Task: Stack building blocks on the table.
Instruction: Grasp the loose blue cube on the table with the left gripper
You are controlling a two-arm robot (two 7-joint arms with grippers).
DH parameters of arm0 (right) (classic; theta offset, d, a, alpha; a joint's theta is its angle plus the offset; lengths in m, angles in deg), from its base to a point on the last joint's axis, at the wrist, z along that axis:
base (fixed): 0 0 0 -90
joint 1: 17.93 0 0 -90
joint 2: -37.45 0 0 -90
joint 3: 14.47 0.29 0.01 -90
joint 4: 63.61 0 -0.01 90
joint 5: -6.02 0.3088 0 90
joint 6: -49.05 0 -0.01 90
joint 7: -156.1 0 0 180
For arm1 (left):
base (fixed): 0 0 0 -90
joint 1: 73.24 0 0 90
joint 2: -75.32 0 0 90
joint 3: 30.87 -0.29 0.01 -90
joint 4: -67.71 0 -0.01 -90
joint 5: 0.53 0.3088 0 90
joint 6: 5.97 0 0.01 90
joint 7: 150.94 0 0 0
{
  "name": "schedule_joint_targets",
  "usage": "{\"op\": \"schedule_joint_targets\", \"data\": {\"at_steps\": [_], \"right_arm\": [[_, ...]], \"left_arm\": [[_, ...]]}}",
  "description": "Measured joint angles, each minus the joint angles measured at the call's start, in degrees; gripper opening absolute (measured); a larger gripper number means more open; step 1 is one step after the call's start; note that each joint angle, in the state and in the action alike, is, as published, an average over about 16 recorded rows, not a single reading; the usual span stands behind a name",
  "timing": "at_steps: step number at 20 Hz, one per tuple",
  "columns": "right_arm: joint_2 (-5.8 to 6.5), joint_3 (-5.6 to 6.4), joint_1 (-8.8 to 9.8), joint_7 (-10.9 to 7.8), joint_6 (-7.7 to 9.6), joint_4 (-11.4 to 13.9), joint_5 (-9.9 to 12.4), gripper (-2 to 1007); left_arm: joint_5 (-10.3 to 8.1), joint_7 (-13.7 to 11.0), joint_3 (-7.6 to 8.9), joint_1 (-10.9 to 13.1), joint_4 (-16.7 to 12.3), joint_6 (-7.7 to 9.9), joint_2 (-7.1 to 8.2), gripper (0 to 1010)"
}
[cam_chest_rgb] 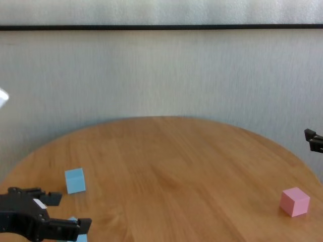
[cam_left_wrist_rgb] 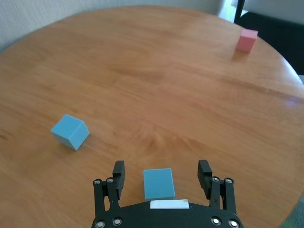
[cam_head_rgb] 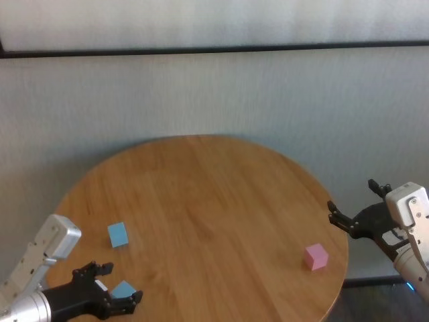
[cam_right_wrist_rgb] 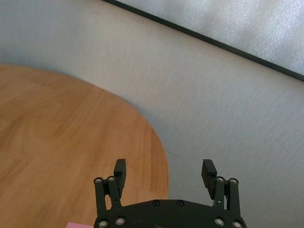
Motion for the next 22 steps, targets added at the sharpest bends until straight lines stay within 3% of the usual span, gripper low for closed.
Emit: {"op": "schedule_joint_targets", "data": {"at_steps": [8, 22], "right_arm": [[0.0, 0.0, 0.0, 0.0, 0.0, 0.0, 0.0, 1001], [0.0, 0.0, 0.0, 0.0, 0.0, 0.0, 0.0, 1001]], "left_arm": [[0.88, 0.37, -0.05, -0.65, 0.66, 3.25, -1.2, 1003], [0.04, -0.85, -1.16, -2.52, 2.33, 8.25, -1.81, 1003]]}}
